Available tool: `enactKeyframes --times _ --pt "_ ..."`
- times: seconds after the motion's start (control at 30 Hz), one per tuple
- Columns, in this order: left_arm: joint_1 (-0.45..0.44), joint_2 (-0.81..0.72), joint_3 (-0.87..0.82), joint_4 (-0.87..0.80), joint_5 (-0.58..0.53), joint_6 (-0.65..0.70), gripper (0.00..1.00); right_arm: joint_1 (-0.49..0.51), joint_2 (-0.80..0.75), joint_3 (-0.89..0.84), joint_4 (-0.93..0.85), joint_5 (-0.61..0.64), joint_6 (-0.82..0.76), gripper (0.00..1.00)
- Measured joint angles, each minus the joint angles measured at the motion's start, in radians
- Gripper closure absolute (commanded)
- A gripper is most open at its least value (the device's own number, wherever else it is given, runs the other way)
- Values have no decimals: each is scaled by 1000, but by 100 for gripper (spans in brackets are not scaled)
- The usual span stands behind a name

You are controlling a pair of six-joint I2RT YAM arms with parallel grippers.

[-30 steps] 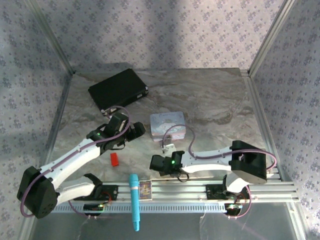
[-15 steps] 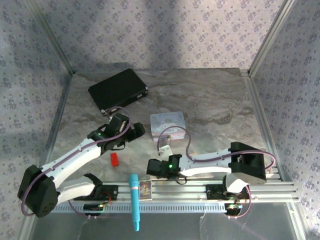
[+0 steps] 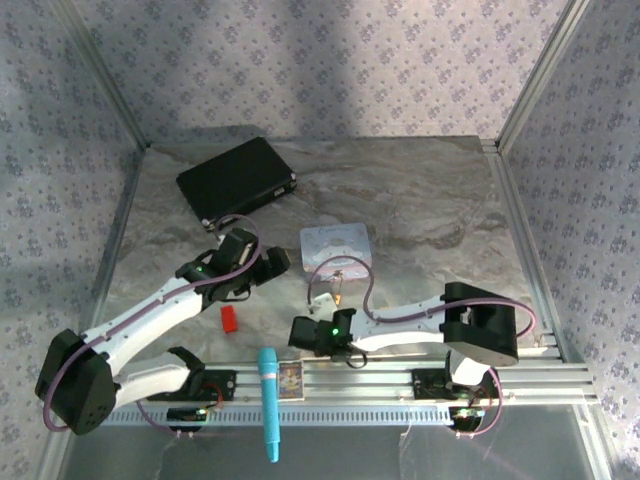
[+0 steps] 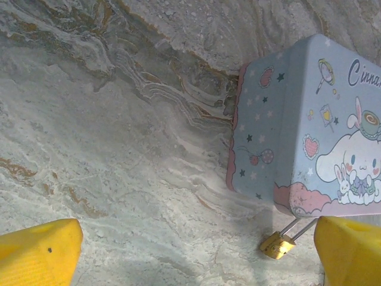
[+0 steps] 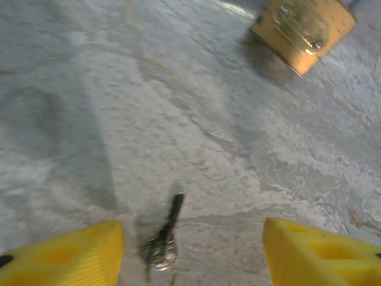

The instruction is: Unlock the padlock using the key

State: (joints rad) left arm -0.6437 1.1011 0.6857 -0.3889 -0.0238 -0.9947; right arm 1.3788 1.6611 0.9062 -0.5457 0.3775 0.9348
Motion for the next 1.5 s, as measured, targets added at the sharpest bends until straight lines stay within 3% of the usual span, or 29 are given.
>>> enactKeyframes --times 0.63,1.07,1.27,1.5 --pt "0 0 -2 0 -9 -2 0 -18 -21 -32 42 -71 18 66" --pt "0 0 -3 0 -15 -21 1 -12 -34 -55 54 -62 53 72" --pt "0 0 -23 18 -15 -36 1 -5 -37 -57 54 -53 67 87" --pt "0 2 -47 50 -10 -70 5 -19 -98 -117 118 -77 71 97"
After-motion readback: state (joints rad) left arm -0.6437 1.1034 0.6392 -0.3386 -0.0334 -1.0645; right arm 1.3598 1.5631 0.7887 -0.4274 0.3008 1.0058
